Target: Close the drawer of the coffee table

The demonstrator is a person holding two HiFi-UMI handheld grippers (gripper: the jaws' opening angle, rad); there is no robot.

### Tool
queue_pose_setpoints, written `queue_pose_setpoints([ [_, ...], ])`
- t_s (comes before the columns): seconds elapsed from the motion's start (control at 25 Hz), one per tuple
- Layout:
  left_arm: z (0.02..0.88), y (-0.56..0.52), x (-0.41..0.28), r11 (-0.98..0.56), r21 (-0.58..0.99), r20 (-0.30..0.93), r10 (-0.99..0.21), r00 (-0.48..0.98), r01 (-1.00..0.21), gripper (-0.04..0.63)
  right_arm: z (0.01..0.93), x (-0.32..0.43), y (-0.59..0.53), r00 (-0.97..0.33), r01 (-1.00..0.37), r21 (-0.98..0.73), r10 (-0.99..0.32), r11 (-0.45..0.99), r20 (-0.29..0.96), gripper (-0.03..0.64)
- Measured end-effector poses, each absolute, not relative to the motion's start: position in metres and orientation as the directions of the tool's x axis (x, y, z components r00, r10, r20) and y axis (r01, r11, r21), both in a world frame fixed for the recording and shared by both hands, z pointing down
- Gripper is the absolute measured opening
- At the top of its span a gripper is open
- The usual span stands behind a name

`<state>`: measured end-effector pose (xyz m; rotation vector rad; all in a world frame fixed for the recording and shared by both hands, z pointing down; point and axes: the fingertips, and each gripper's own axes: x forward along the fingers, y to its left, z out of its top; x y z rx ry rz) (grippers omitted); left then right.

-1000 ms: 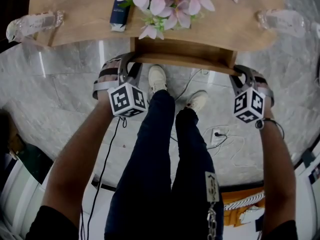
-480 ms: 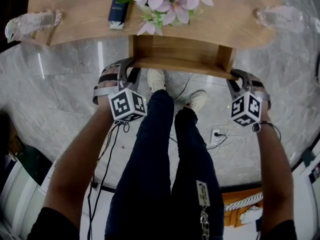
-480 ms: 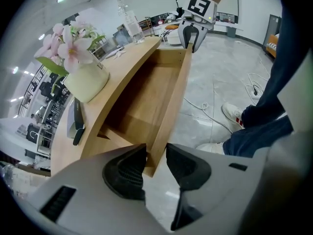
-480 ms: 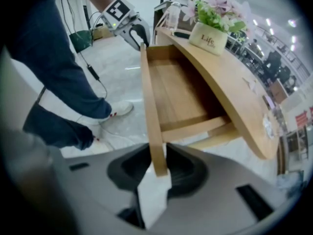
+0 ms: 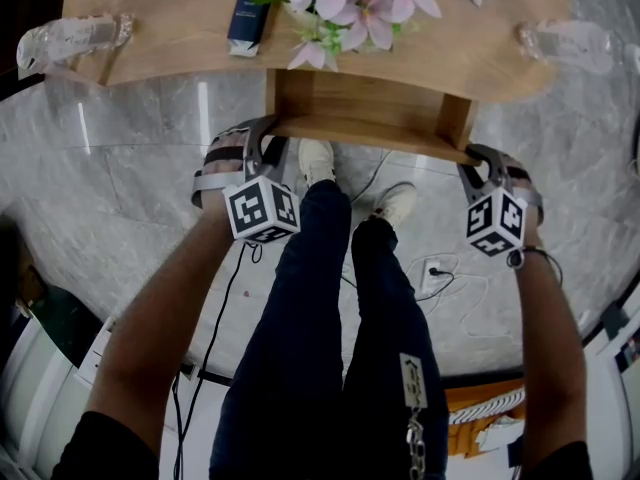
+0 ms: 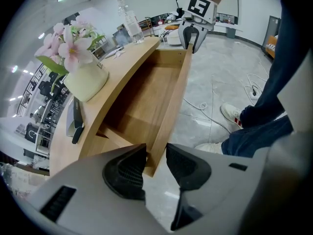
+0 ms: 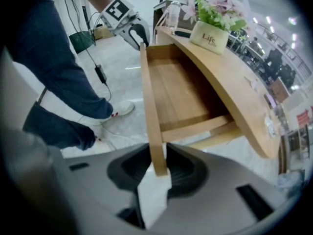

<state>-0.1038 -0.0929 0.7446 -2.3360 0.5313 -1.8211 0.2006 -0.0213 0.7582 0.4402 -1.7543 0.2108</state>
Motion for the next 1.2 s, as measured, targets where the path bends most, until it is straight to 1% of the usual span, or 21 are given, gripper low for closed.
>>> queue_pose_setpoints([
  [0.72, 0.7461, -0.0843, -0.1053, -0.936, -0.299, 0.915, -0.337, 0.223, -0.185, 0.147, 0.7607, 0.1985, -0.0129, -0.164, -0.397, 0.088, -0.165, 0.913, 0.973, 0.112],
  [1.2, 0.7368, -0.0858, -0.1016, -0.952, -0.273, 0.921, -0.3, 0.25, -0.138, 0.146, 0.7513, 0.2024, -0.0177, -0.161, -0.399, 0.1, -0.178, 0.911, 0.971, 0.112],
])
